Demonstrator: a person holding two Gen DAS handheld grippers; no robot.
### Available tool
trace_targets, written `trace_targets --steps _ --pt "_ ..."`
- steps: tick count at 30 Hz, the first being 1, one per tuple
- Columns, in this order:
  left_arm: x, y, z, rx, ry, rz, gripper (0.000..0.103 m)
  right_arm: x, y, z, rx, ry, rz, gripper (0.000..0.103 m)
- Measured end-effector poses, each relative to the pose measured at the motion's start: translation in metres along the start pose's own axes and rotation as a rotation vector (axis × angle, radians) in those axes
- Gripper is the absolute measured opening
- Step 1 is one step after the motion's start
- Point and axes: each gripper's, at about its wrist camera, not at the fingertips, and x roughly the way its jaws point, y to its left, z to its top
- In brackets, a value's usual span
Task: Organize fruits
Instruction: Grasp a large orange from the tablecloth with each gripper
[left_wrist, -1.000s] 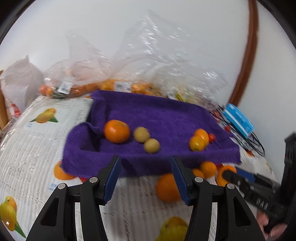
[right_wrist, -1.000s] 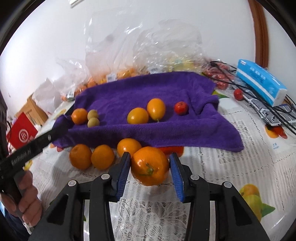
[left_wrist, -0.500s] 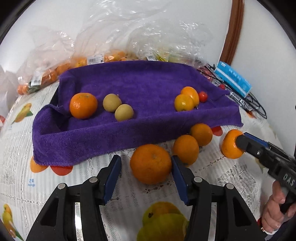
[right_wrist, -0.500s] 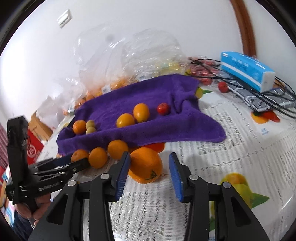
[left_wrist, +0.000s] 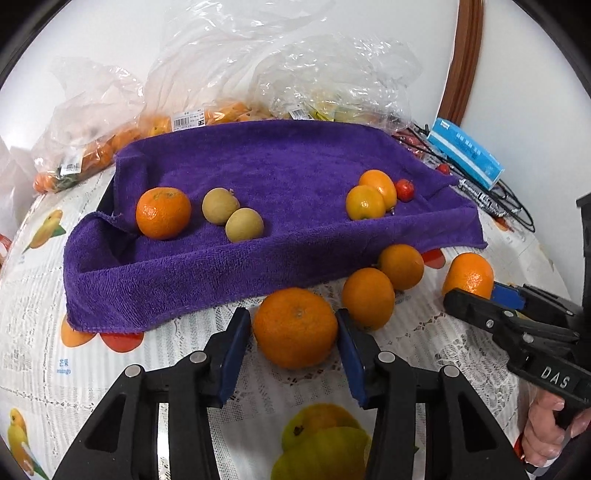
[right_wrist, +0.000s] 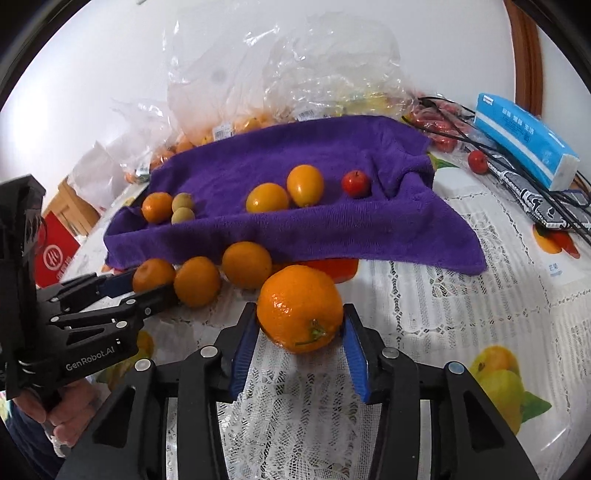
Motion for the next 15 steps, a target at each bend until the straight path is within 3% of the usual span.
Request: trace_targets --steps 7,15 --pt "-0.004 0.008 0.000 -0.043 -0.016 0.018 0.040 -0.014 -0.014 0.000 0.071 -0.072 0.024 0.044" --pt "-0.002 0.009 -0.001 -0.052 -0.010 0.014 0.040 -0.006 -0.016 0.002 0.087 -0.038 0.025 0.044"
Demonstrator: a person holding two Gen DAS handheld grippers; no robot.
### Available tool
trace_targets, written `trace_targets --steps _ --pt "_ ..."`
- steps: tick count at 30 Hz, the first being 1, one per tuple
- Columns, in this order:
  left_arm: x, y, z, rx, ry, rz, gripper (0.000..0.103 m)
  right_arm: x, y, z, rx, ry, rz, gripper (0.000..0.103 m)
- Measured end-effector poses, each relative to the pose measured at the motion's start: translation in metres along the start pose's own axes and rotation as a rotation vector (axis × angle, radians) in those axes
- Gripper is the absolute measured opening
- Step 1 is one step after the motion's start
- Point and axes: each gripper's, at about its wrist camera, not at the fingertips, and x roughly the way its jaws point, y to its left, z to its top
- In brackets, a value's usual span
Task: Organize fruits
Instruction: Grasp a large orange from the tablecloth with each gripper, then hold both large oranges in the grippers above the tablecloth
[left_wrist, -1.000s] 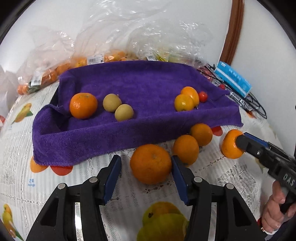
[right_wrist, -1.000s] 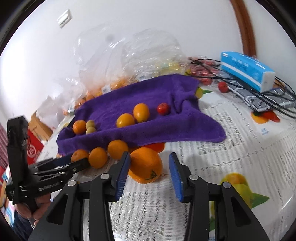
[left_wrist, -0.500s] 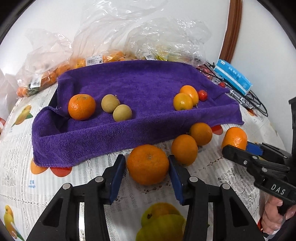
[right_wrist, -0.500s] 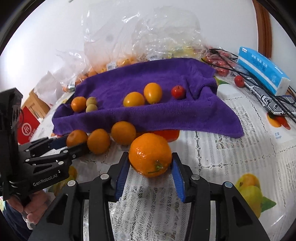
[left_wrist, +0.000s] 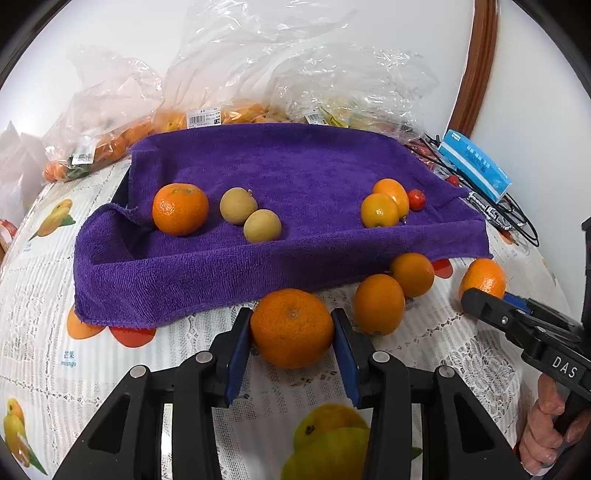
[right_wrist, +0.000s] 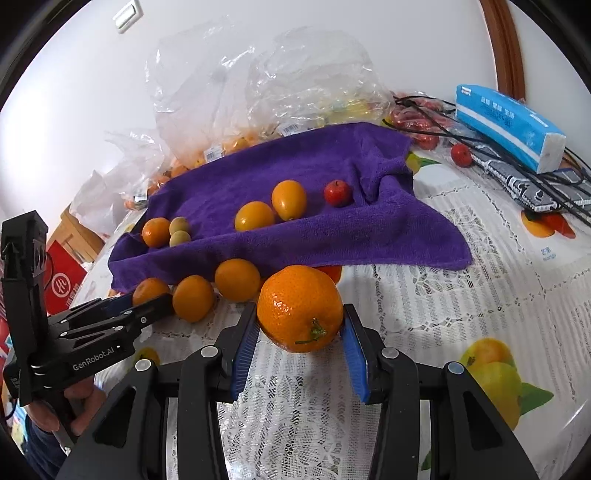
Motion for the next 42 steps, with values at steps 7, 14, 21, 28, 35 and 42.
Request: trace_targets --steps 7,14,21,28,35,42 --pt "0.001 0.001 0.000 0.000 0.001 0.000 0.040 -0.004 -0.003 -0.002 0.040 -0.021 -0.007 0.044" --pt "0.001 -0.004 0.000 0.016 -0.001 0.019 0.040 -0.003 -0.013 -0.003 0.098 -0.012 0.026 0.044" --pt "-0.003 -0.003 -0.001 0.008 -0.021 -0.011 0.040 -0.007 0.011 -0.002 -0.051 -0.020 -0.014 0.044" --pt "-0.009 -0.003 -0.002 -0.003 -0.052 -0.043 0.040 -0.010 0.011 -0.003 -0.060 -0.036 -0.011 0.044" --pt "-0.016 -0.006 -0.002 -0.003 -0.092 -0.067 0.040 -0.009 0.011 -0.003 -0.054 -0.033 -0.020 0.044" --pt "-0.028 -0.005 -0.001 -0.010 -0.153 -0.090 0.040 -0.009 0.010 -0.003 -0.050 -0.032 -0.021 0.044"
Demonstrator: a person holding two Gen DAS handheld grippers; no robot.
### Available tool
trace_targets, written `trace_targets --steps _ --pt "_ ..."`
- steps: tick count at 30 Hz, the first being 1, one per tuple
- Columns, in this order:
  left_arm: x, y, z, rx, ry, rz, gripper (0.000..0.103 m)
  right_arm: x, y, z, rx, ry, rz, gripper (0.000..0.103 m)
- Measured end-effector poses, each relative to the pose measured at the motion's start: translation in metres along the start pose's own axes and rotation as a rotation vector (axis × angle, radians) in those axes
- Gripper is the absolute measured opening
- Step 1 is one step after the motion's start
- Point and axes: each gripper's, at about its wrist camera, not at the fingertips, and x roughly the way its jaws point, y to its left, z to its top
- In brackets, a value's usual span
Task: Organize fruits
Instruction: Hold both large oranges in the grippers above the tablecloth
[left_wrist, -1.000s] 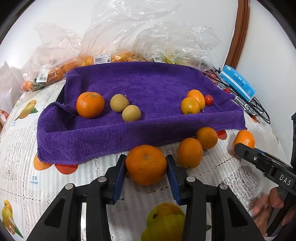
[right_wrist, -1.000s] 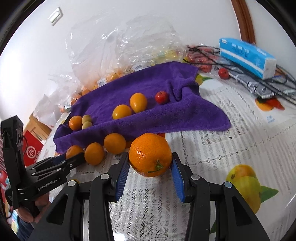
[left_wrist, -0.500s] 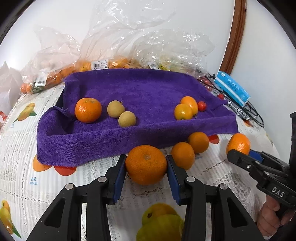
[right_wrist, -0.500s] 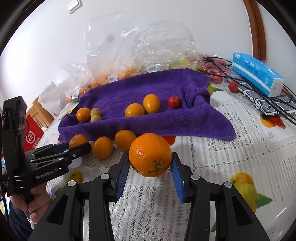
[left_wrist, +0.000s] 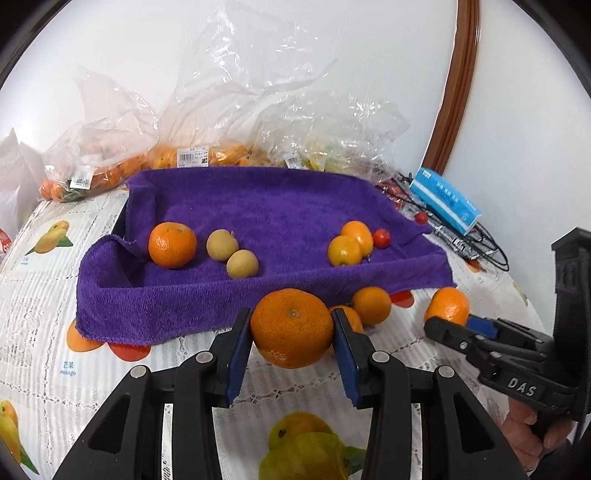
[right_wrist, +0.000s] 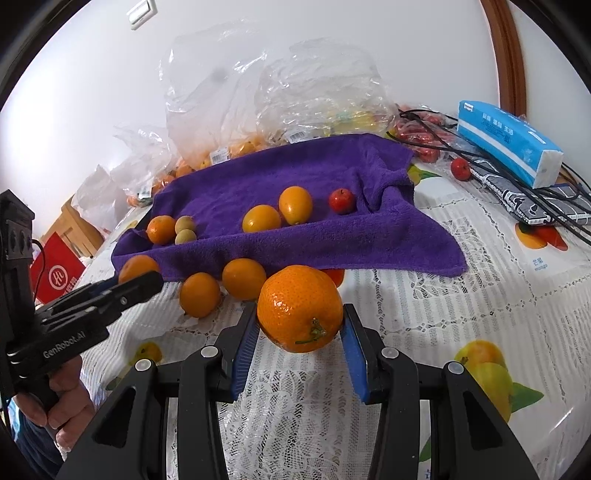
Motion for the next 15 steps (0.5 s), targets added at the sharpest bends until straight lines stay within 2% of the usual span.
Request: trace_targets --steps 15 --pt "-0.012 0.007 0.003 -0.047 -0.063 -0.023 0.040 -0.002 -0.001 -0.001 0.002 -0.004 -0.003 0.044"
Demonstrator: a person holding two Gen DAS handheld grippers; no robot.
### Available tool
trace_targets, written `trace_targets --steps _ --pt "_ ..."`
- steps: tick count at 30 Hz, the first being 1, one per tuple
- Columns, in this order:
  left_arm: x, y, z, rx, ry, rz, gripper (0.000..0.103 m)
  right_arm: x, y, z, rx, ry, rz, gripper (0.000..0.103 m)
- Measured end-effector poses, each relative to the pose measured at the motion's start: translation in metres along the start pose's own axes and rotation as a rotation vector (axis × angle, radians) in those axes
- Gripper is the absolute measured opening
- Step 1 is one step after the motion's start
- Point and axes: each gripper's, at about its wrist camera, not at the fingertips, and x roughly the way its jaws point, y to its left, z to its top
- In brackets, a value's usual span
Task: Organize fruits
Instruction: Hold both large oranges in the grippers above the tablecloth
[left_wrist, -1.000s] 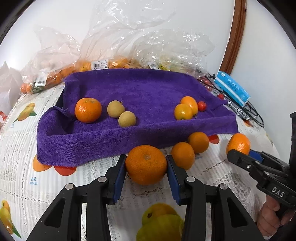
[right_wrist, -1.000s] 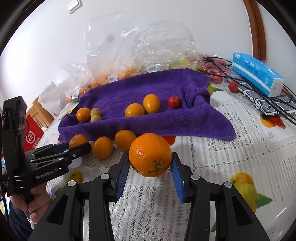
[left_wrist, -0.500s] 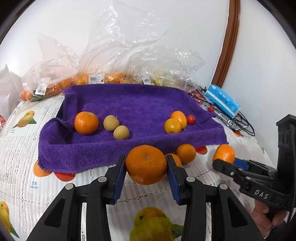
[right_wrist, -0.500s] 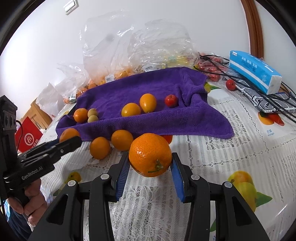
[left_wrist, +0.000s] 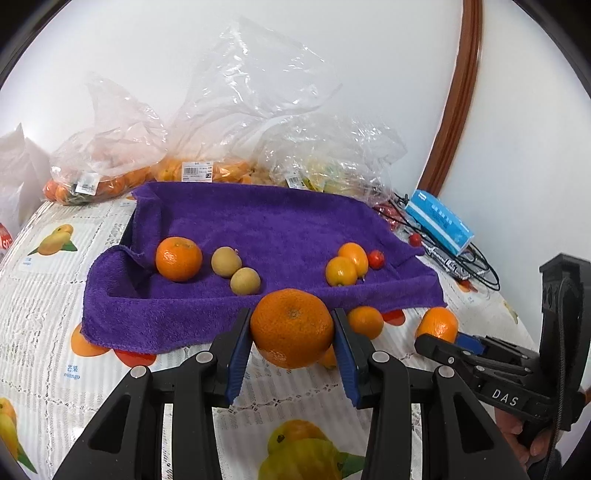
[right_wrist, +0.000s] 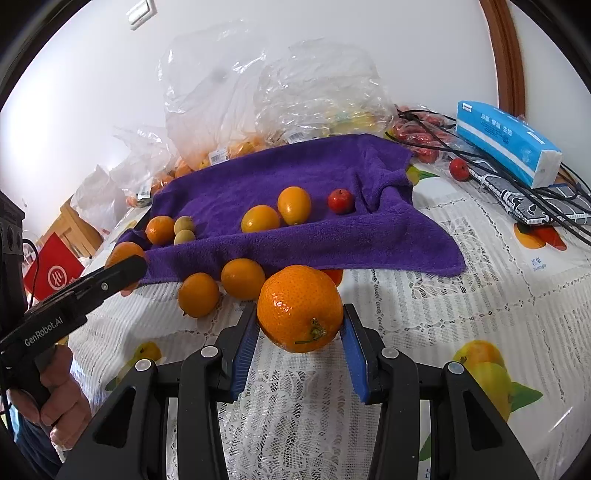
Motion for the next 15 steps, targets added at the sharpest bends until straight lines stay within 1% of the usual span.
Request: trace_targets --steps 11,15 --pt "-0.0070 0.0068 0.0029 -0.039 -0.035 0.003 0.040 -0.0003 -0.0013 0.0007 0.003 -0.003 0.001 0.044" --pt "-0.0077 0.0099 0.0039 -0.057 -0.035 -0.001 0.040 -0.0002 -0.0008 0.0003 0.002 -0.001 0.001 0.044"
